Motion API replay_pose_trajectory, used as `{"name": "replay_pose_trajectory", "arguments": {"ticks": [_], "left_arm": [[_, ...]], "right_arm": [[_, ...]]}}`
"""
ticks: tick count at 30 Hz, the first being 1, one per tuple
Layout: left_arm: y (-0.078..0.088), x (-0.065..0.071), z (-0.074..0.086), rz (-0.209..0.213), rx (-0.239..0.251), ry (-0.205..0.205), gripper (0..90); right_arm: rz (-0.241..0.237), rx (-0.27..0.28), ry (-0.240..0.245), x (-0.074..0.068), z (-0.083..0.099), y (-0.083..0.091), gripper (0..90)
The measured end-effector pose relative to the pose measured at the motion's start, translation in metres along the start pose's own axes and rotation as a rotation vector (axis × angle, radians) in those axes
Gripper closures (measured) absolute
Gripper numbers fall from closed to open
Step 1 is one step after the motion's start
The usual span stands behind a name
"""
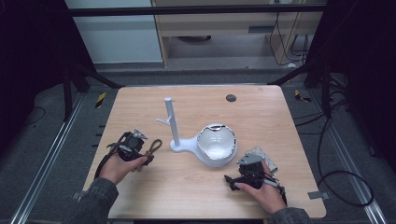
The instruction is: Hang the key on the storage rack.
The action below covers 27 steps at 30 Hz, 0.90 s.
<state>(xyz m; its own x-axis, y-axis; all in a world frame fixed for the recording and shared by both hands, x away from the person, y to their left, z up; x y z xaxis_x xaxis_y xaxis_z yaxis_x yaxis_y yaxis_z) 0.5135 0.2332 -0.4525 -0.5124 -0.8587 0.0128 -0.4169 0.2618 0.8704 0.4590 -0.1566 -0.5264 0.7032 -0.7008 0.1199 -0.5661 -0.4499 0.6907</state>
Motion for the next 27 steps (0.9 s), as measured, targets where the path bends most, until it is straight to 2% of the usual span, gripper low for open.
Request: {"name": "replay_pose_trajectory", "arguments": {"ticks": [5,8,9,13,15,19,27], "left_arm": [[-0.013,-0.007,-0.001,-0.016,-0.047,0.043,41.4],[-0.02,-0.009,-0.005,-0.004,-0.062,0.061,47.1],[-0.02,-0.009,-0.005,-0.004,-0.062,0.061,47.5],[-0.028,-0.009,-0.005,-0.023,-0.113,0.063,49.2],[-0.03,-0.01,-0.005,-0.036,-0.11,0.075,50.5],[-0.034,-0.015,-0.005,-0.035,-0.109,0.102,52.9],[-0.038,-0.013,-0.005,-0.031,-0.121,0.103,56.2]], "right_arm": [[0.0,0.002,0.002,0.0,0.0,0.0,2.1],[-0.002,0.002,0.002,0.0,0.0,0.0,2.1],[-0.002,0.002,0.002,0.0,0.0,0.0,2.1],[-0.003,0.002,0.003,0.0,0.0,0.0,2.1],[-0.004,0.002,0.004,0.0,0.0,0.0,2.1],[-0.005,0.002,0.002,0.0,0.0,0.0,2.0],[-0.007,0.003,0.005,0.0,0.0,0.0,2.1]]}}
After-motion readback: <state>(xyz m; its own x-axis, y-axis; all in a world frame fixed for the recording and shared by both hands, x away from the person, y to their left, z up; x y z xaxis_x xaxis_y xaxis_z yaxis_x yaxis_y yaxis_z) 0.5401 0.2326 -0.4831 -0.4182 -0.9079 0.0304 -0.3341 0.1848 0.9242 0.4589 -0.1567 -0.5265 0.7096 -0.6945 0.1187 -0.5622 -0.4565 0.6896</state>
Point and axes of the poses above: each handheld gripper's, and its own axes: y roughly backward along the jaws, z roughly out of its underside, x roughly to its right, the point moved 2 cm from there along -y, roughly forward along the jaws, and after that the axes turned 9 degrees about y, right-handed, at the moved point
